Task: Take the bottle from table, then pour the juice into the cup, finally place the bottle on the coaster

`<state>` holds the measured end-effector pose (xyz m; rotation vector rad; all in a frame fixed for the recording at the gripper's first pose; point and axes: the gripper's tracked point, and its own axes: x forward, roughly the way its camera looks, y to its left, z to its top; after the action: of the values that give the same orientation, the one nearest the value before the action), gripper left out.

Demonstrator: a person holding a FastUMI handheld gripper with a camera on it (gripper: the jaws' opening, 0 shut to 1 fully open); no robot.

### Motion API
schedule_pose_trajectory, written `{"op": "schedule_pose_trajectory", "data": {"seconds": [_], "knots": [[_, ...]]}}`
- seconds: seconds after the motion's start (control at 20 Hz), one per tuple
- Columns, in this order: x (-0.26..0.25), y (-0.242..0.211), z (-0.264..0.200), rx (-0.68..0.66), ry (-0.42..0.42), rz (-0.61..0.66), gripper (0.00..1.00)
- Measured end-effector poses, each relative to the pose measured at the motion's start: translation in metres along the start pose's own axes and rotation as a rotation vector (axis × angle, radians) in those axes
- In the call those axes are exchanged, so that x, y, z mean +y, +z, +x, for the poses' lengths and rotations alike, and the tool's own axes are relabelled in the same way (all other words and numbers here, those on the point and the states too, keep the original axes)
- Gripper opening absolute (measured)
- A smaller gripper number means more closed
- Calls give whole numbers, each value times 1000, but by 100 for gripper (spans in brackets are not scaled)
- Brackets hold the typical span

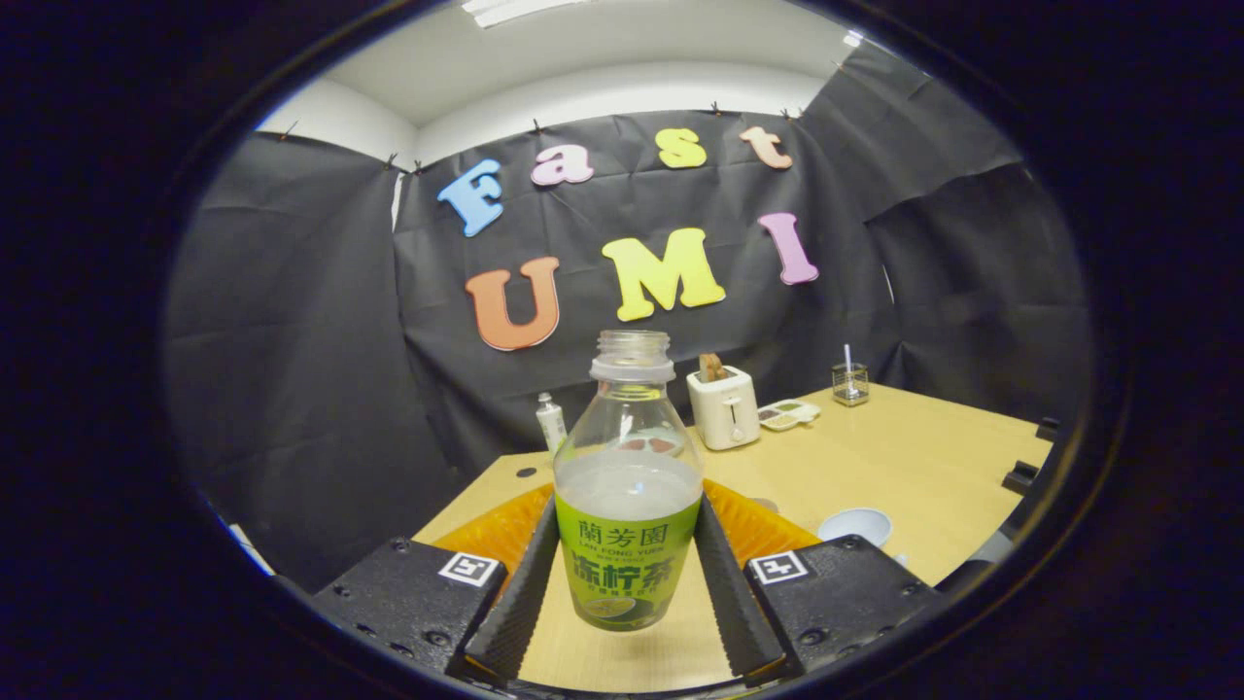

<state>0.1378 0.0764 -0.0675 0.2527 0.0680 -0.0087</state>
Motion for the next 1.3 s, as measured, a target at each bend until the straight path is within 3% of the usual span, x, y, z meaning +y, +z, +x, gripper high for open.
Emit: {"op": "schedule_pose_trajectory", "data": {"seconds": [0.3,0.9,1.3], "knots": [[6,-2,8,48,112,213,79],[-14,-1,9,105,137,491,79],[-7,17,5,96,240,675,78]]}}
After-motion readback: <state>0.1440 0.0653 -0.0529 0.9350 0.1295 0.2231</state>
